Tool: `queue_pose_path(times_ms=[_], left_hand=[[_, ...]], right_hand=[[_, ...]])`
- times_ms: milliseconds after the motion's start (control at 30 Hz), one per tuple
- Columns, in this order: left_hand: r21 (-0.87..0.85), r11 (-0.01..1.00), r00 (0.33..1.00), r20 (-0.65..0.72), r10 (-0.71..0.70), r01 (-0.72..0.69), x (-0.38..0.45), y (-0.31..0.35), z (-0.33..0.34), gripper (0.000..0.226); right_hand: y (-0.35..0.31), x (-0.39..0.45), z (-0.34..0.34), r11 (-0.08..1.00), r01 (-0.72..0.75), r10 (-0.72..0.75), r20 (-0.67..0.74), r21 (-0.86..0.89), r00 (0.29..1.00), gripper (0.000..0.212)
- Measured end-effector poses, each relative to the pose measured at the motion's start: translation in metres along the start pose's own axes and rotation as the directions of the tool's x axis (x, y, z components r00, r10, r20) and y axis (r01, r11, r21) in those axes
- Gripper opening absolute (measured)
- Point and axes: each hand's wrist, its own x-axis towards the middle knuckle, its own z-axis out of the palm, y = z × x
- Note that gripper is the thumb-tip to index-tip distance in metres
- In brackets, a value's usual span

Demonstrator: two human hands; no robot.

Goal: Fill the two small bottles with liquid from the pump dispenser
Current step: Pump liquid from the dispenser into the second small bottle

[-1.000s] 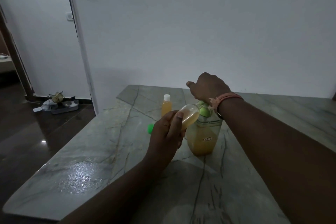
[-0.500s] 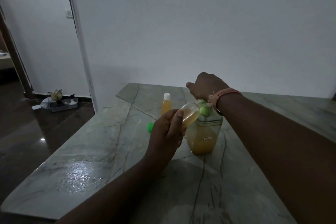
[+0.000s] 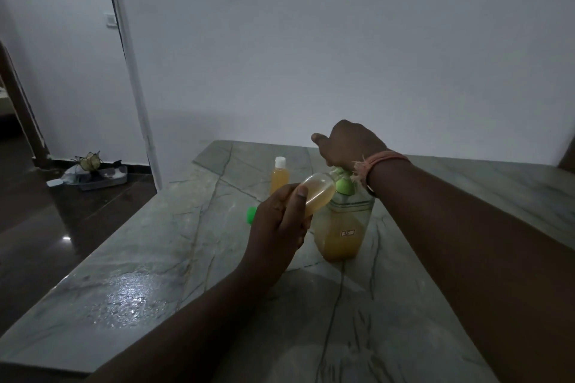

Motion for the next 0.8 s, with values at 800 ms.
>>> queue_pose_path(times_ms=[800], left_hand=[[-0.018,1.0,1.0,0.007,0.01,-0.01,0.002,0.0,0.001,0.02]], right_hand=[[0.005,0.006,0.006,0.998,-0.051,0.052,-0.029,0.031,0.998,0.049]])
